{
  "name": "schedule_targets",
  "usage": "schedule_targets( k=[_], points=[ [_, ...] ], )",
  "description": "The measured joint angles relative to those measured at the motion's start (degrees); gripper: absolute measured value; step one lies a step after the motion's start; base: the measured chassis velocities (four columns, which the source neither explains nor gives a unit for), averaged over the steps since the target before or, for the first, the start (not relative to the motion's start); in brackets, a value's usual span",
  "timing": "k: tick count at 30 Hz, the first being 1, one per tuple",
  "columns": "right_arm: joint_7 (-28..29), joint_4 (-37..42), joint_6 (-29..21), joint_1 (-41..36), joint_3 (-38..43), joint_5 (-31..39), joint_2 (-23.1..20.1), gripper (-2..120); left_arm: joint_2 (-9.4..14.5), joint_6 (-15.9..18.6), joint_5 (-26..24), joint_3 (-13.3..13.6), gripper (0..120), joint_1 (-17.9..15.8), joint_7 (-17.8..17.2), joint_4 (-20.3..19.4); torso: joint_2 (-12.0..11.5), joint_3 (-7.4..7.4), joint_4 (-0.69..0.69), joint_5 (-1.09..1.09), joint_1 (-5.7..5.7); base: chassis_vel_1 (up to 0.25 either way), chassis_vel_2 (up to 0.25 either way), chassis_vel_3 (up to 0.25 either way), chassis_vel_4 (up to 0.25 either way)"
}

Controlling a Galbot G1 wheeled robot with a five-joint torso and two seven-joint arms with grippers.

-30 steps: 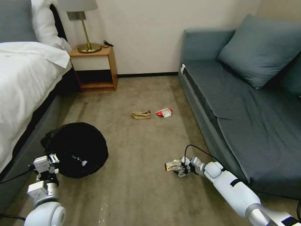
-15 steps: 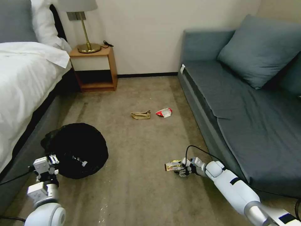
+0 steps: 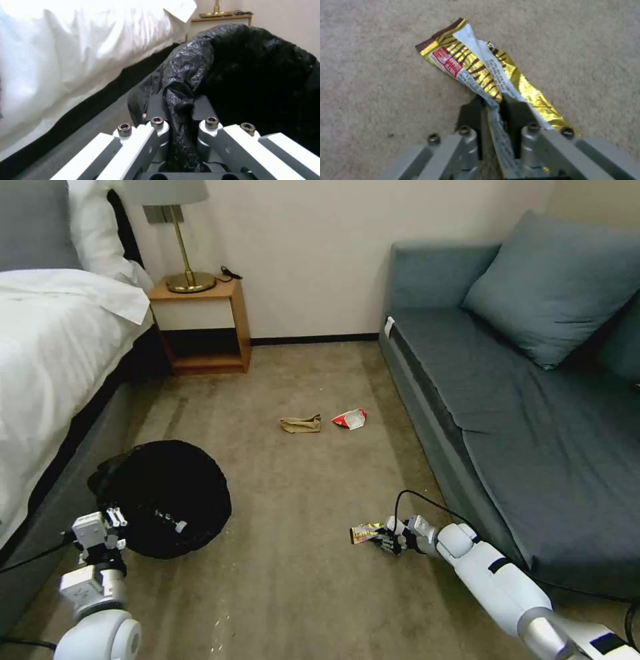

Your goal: Pick up the trash bin, then pick up the garbage on the floor and place it into the trash bin.

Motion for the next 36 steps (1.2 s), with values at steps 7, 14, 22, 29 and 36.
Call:
schedule_targets(
  k=[7, 14, 22, 29, 36],
  points=[
    [-1.2, 3.2, 0.9, -0.3, 0.4, 3.9, -0.5, 0, 0.1, 0.0, -0.1, -0.1, 7, 0.4, 0.0, -0.4, 0.0, 0.0, 0.0, -0.01, 0.0, 0.0, 0.0, 0.0, 0.0],
    [-3.8, 7.8, 0.8, -1.1, 1.0, 7.8, -0.4, 0, 0.0, 0.0, -0.1, 0.1, 7, 0.7, 0.1, -1.0, 0.0, -0.01, 0.0, -0.01, 0.0, 0.0, 0.0, 0.0, 0.0],
    [-7.6, 19.5, 1.7, -0.7, -1.5, 18.7, 0.7, 0, -0.4, -0.1, 0.1, 0.6, 7, 0.8, 0.2, -1.3, 0.0, -0.01, 0.01, -0.02, 0.0, 0.0, 0.0, 0.0, 0.0],
    [-0.8, 29.3, 1.1, -0.2, -7.5, 29.1, 2.8, 0, -0.9, 0.0, 1.0, 1.2, 7, 0.2, 0.2, -1.3, 0.0, -0.01, 0.01, -0.01, 0.0, 0.0, 0.0, 0.0, 0.0],
    [8.6, 37.7, 0.5, 1.4, -15.5, 39.5, 7.4, 0, -1.2, 0.4, 2.0, 1.7, 7, -0.8, 0.2, -1.0, 0.0, -0.01, 0.01, -0.03, 0.0, 0.0, 0.0, 0.0, 0.0]
  ],
)
